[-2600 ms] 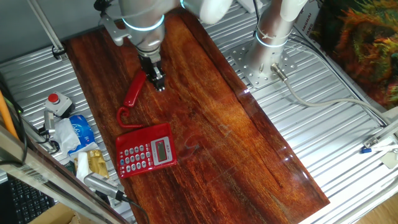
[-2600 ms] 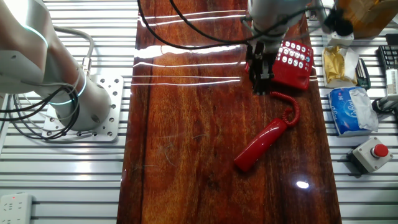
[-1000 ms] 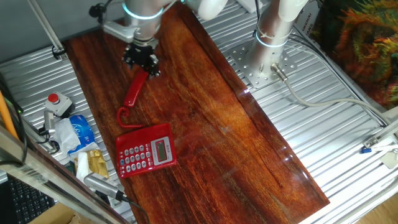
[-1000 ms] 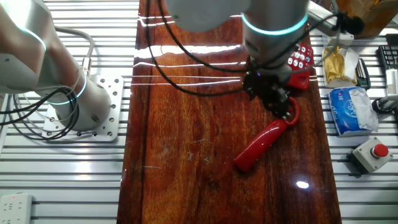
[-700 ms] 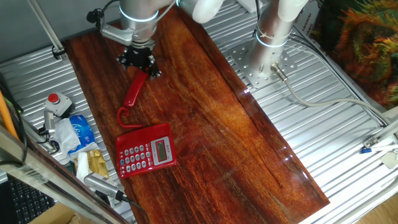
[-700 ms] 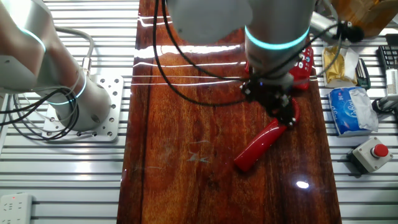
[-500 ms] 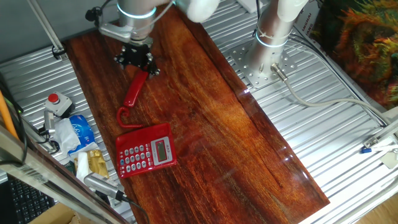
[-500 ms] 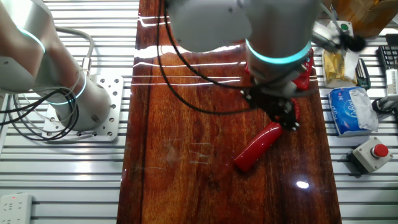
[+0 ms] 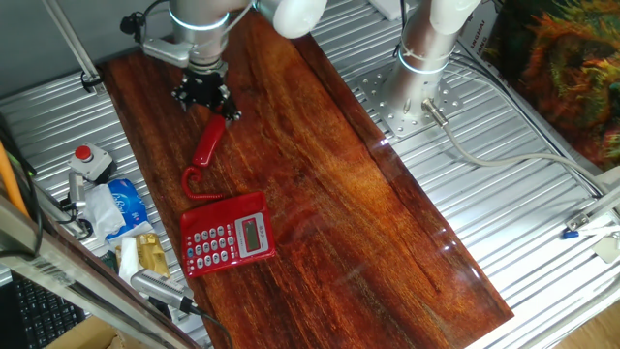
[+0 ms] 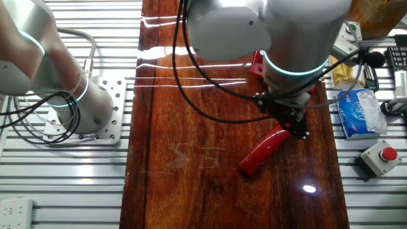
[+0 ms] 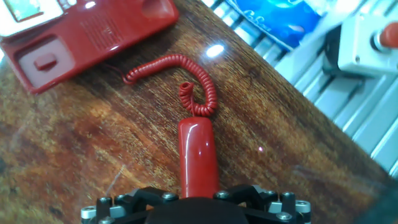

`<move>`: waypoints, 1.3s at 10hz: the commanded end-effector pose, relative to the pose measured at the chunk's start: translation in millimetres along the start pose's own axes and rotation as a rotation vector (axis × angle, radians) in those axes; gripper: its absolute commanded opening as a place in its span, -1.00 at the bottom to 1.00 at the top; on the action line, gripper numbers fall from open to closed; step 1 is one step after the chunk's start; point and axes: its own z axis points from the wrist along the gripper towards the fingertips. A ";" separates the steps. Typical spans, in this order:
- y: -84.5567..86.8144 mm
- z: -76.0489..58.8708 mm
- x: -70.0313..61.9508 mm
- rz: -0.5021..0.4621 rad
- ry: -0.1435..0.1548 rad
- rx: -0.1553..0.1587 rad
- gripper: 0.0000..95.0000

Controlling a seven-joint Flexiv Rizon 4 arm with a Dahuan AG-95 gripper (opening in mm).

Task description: Place the handset of the telephone on the corresponding phone cradle

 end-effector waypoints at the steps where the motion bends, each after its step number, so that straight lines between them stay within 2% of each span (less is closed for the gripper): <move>1: 1.1 17.2 -0.3 0.084 0.005 0.015 1.00; 2: 1.3 19.3 -0.1 0.079 0.004 0.016 1.00; 3: 1.0 27.9 0.7 0.063 -0.001 0.021 1.00; 4: -0.6 32.5 1.3 0.056 -0.004 0.021 0.60; 7: -6.6 41.4 5.0 0.013 -0.029 0.031 0.60; 13: -7.2 41.1 4.8 -0.006 -0.032 0.037 0.60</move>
